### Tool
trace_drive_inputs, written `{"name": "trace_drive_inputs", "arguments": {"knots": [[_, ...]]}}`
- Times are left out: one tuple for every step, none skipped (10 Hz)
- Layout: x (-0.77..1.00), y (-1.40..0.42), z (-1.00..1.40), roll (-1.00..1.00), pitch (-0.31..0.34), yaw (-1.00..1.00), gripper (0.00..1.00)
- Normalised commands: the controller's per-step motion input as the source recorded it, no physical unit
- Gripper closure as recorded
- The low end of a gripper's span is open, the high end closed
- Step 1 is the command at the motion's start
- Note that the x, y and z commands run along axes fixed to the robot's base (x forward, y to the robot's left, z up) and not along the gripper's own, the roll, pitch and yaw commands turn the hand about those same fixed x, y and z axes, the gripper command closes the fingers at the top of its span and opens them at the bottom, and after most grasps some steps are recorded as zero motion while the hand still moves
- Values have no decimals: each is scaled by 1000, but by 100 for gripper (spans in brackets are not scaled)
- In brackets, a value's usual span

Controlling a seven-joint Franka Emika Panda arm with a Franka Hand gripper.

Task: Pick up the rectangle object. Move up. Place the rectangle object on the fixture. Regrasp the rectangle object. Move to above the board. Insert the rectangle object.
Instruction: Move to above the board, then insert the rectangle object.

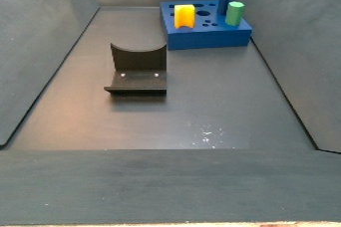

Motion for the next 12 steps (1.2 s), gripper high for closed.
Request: {"name": "trace_drive_inputs", "arguments": {"knots": [[-53, 38, 7, -822, -123, -27, 100], [-50, 33, 9, -547, -90, -17, 100], [-44, 27, 4, -397, -69, -10, 100], [0, 0, -17, 0, 0, 0, 100], [-17, -14, -166, 0, -57, 0, 100], [-40, -266, -346, 0, -89, 43, 100], [0, -474, -369, 0, -26, 103, 100], [-77, -569, -283, 0, -86, 143, 100], [-131, -511, -200, 0, -163, 211, 100], [-49, -34, -11, 0, -57, 66, 100], [0, -14, -43, 0, 0, 0, 100], [-34, -283, -129, 0, 0, -17, 100]]}}
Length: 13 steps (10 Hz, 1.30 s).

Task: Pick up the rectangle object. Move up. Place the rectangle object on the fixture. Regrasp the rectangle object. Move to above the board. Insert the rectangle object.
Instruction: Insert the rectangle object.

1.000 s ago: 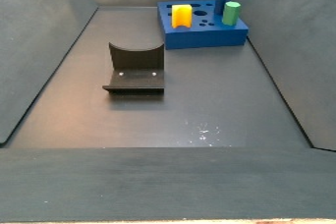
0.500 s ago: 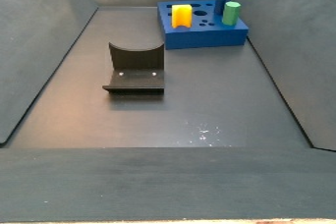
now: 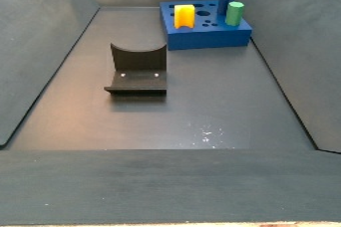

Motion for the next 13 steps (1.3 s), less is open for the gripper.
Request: {"name": "trace_drive_inputs", "arguments": {"knots": [[-20, -560, -183, -57, -6, -34, 100], [-103, -486, -197, -177, -109, 0, 100], [-94, -417, -146, -209, -203, -71, 100], [77, -234, -77, -143, -151, -766, 100], [0, -17, -97, -183, -211, -991, 100], [0, -9, -120, -183, -249, -983, 100], [249, 77, 0, -109, -120, -531, 100], [-77, 0, -29, 0, 0, 0, 100], [-69, 114, -494, 157, 206, 69, 100], [-166, 274, -311, 191, 291, 71, 100], [40, 11, -166, 200, 377, 34, 100], [0, 17, 0, 0, 0, 0, 100], [0, 120, -74, 54, 86, 103, 100]]}}
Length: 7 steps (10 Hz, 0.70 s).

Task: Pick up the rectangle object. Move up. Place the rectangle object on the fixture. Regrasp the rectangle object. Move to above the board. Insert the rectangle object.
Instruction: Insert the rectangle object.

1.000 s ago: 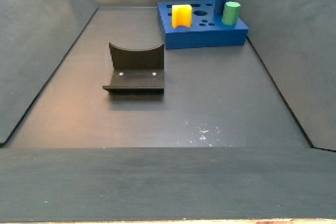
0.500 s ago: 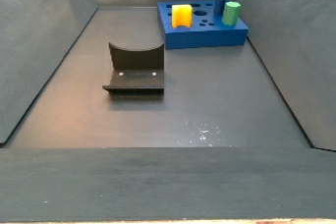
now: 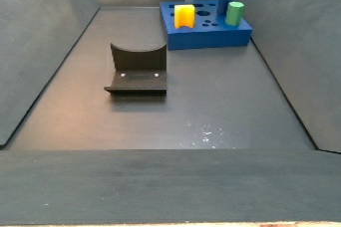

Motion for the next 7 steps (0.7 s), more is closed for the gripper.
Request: {"name": "trace_drive_inputs", "arguments": {"knots": [[160, 223, -103, 20, 197, 83, 100], [189, 349, 0, 0, 211, 306, 100], [200, 360, 149, 9, 231, 389, 100], [300, 203, 414, 94, 366, 226, 100], [160, 229, 203, 0, 289, 137, 100], [-11, 160, -103, 0, 66, 0, 100], [-23, 74, -177, 0, 63, 0, 100]]}}
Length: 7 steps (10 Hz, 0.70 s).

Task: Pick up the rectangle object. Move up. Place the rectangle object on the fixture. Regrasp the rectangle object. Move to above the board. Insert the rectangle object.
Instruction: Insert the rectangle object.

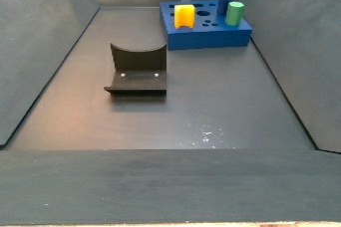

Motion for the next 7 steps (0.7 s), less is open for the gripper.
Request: {"name": "trace_drive_inputs", "arguments": {"knots": [[17, 0, -94, 0, 0, 0, 100], [260, -9, -126, -23, 0, -586, 100], [254, 20, 0, -49, 0, -723, 100], [23, 0, 0, 0, 0, 0, 100], [80, -63, 0, 143, 97, 0, 100], [83, 0, 0, 46, 97, -197, 100], [171, 0, 0, 17, 9, -769, 100]]}}
